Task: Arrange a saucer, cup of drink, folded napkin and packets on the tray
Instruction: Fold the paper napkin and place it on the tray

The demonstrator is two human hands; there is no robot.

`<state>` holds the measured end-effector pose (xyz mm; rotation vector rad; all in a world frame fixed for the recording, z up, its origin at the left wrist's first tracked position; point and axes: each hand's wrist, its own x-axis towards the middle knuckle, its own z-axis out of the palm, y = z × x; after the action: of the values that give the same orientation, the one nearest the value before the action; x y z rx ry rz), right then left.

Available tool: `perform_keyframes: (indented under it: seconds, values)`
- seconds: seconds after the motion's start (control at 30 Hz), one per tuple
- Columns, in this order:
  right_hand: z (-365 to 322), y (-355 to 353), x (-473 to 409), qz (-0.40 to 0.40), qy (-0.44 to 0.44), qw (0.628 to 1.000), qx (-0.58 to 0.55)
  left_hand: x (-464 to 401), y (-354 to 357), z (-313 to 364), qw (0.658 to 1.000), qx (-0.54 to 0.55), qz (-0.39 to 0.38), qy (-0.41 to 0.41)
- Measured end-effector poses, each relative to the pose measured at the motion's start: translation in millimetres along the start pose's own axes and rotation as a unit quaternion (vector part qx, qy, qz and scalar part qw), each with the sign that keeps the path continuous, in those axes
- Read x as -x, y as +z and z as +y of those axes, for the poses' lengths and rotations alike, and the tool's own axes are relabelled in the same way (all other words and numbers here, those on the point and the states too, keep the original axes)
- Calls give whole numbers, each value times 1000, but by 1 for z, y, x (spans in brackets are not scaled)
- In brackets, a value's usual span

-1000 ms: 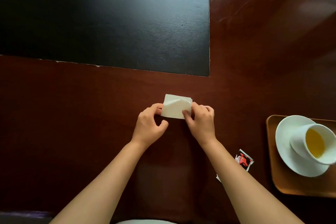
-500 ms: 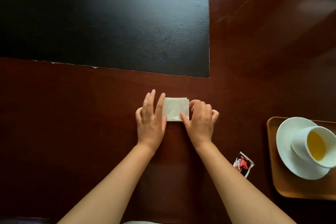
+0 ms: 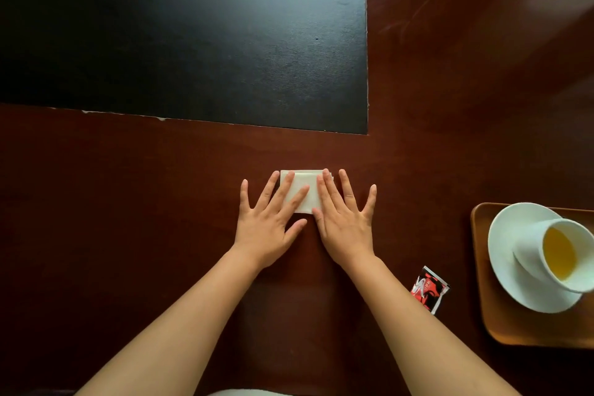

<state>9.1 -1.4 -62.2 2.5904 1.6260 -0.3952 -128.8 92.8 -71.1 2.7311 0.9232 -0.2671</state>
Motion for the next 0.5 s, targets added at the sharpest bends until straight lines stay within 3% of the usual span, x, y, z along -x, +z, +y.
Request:
perform_keyframes:
  seconds: [0.1, 0.23, 0.33, 0.43, 0.5]
  values:
    - [0, -1, -1, -10, 17, 1000, 10, 6, -4, -4, 1000, 0, -6, -30]
    - [-3, 1, -1, -19, 26, 999, 10, 11, -19, 20, 984, 127, 37, -124]
    - [-2, 1, -1, -15, 23, 1000, 11, 7, -33, 41, 921, 321, 107, -196]
    - [-1, 1, -1, -7, 21, 1000, 3, -5, -43, 44, 841, 457, 69, -282]
    - [-1, 1, 0, -1, 20, 1000, -1, -13, -45, 39, 814, 486, 41, -314]
